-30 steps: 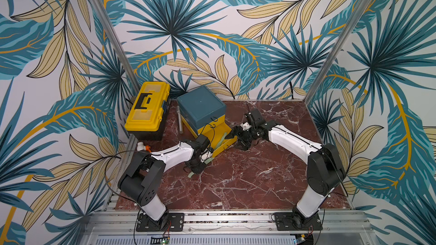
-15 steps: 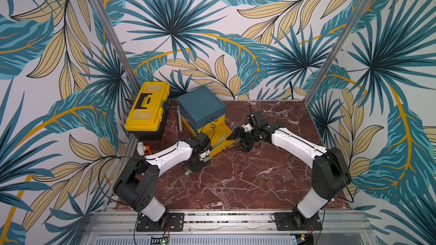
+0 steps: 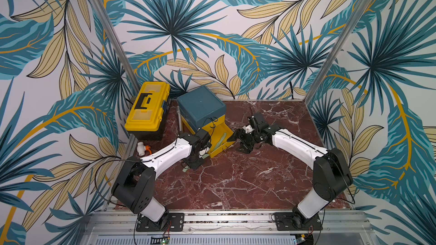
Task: Place the fruit knives into the drawer by color
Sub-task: Pick up the fruit knife from the center of the board, then place the fruit knife in the drawer.
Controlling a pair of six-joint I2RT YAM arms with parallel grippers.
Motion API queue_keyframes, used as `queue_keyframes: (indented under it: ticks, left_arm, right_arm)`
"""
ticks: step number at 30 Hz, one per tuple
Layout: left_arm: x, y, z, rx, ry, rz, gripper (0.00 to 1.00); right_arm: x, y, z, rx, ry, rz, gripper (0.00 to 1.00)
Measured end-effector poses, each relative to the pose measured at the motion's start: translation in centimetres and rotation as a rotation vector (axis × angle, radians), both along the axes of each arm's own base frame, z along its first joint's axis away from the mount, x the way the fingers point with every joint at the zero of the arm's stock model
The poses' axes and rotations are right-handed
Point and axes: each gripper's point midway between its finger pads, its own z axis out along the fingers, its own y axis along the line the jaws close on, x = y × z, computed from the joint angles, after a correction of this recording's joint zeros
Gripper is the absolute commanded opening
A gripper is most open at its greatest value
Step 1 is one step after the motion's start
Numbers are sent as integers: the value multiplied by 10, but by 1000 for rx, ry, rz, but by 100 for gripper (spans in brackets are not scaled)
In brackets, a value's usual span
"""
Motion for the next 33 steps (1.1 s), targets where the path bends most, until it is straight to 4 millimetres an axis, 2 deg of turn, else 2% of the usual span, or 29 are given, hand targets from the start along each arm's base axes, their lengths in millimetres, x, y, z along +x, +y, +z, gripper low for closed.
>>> queue_keyframes:
  ticks: [7, 13, 16, 21, 23, 26, 31, 33]
  left_arm:
    - [1, 2, 20, -8, -35, 1, 0]
    - [8, -4, 48, -28, -84, -9, 0]
    - [15, -17, 65, -53, -118, -28, 0]
    - [39, -56, 84, -98, -156, -71, 0]
    - [50, -71, 80, -100, -149, -83, 0]
    - [66, -86, 63, -87, -126, -90, 0]
    - [84, -96, 31, -48, -105, -103, 0]
    - [91, -99, 24, -44, -115, -104, 0]
  right_arm:
    - [0, 0, 0, 1, -1, -1, 74]
    - [2, 1, 1, 6, -3, -7, 74]
    - [4, 1, 2, 8, -8, -13, 74]
    - [7, 2, 2, 7, -9, -18, 74]
    - [8, 2, 1, 5, -9, -20, 74]
    - [10, 2, 2, 3, -13, -22, 74]
    - [9, 2, 2, 2, -11, -21, 74]
    - [9, 2, 2, 1, -10, -21, 74]
